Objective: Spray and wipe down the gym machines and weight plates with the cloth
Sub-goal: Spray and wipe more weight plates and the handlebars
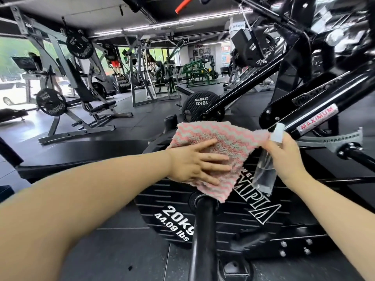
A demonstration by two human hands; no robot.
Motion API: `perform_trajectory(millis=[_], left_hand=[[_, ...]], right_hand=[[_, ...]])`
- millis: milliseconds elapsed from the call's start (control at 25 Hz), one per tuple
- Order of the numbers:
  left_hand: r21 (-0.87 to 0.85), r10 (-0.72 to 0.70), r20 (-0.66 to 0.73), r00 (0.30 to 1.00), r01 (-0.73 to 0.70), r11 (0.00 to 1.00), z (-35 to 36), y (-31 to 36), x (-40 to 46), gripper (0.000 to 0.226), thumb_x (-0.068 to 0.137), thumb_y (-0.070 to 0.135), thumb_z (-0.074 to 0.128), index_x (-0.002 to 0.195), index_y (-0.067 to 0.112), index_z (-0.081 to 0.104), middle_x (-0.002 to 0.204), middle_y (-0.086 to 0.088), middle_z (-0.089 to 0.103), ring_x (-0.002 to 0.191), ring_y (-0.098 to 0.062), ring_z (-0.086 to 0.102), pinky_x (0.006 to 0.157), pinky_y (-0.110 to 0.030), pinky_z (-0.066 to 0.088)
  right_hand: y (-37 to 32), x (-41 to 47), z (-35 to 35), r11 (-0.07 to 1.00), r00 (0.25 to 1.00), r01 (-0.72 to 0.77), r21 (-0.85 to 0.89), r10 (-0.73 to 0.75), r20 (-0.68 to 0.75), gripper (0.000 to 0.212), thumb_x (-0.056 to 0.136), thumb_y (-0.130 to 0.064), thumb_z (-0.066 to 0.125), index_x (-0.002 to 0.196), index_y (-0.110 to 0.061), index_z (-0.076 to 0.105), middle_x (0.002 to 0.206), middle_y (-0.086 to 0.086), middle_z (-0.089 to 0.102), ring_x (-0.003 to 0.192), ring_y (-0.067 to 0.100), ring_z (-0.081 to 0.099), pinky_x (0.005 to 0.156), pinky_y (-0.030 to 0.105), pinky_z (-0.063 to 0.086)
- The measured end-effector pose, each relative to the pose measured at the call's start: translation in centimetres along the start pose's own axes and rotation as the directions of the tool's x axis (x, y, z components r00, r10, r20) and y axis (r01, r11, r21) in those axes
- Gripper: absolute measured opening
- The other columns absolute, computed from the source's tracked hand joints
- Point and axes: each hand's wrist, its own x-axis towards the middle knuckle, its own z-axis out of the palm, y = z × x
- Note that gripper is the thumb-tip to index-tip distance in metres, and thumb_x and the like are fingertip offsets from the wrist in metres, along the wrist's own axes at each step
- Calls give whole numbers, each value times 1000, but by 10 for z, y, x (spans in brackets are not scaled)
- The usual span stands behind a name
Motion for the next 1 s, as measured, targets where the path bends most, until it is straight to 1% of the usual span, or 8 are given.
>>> perform_trajectory(millis=[80,200,400,600,680,840,920,1000], left_hand=[[-45,58,119,991,-53,998,1,-1,-1,53,91,33,41,142,42,32,158,5,7,139,-19,-18,103,-55,-28],[-87,67,321,945,-41,995,5,22,-5,51,97,33,37,146,41,22,157,8,-8,127,-18,-41,92,-51,-41],[16,-166,159,973,166,986,21,48,-30,54,88,31,22,138,40,39,152,11,20,142,-16,8,113,-51,-11],[-25,-596,76,799,599,800,14,40,-48,55,85,48,27,135,30,37,140,11,46,131,-28,42,111,-57,14],[-71,-713,126,690,723,687,6,35,-50,63,82,56,27,133,25,49,135,4,55,127,-39,45,102,-64,32],[-110,-789,216,575,818,565,-14,25,-44,73,85,60,29,141,14,41,145,-6,43,133,-36,38,106,-51,32],[-295,-830,341,442,888,352,-23,6,-40,71,85,56,50,138,11,38,137,-7,47,125,-29,45,101,-39,35],[-486,-783,469,408,859,157,-24,-12,-41,62,77,47,70,124,13,49,120,-5,58,110,-27,55,87,-35,42]], right_hand=[[-17,0,10,970,987,157,-186,-148,64,13,83,-7,62,91,-17,57,96,-2,59,80,10,52,71,29,38],[-35,-1,32,867,921,339,-365,-227,316,64,78,-36,60,136,-13,44,147,-3,36,130,17,38,109,42,30],[-37,0,43,623,854,491,-609,-205,478,88,68,-57,37,148,-21,26,155,-9,23,142,18,18,118,43,6],[-53,11,55,867,892,404,-293,-302,335,28,85,-23,60,109,-8,57,154,-8,23,132,12,32,99,31,31],[-57,14,59,921,923,321,-221,-252,289,27,86,-18,60,111,-9,56,146,-9,32,119,6,37,93,30,31],[-58,21,62,958,973,158,-240,-109,204,17,83,-31,57,73,-23,47,80,-9,53,83,22,50,74,37,38],[-56,23,62,975,984,79,-208,-43,172,20,85,-28,57,70,-21,45,71,-6,50,78,24,49,69,37,37],[-53,19,59,977,983,71,-199,-35,178,15,85,-29,59,82,-15,55,77,-3,54,82,24,51,71,36,39]])
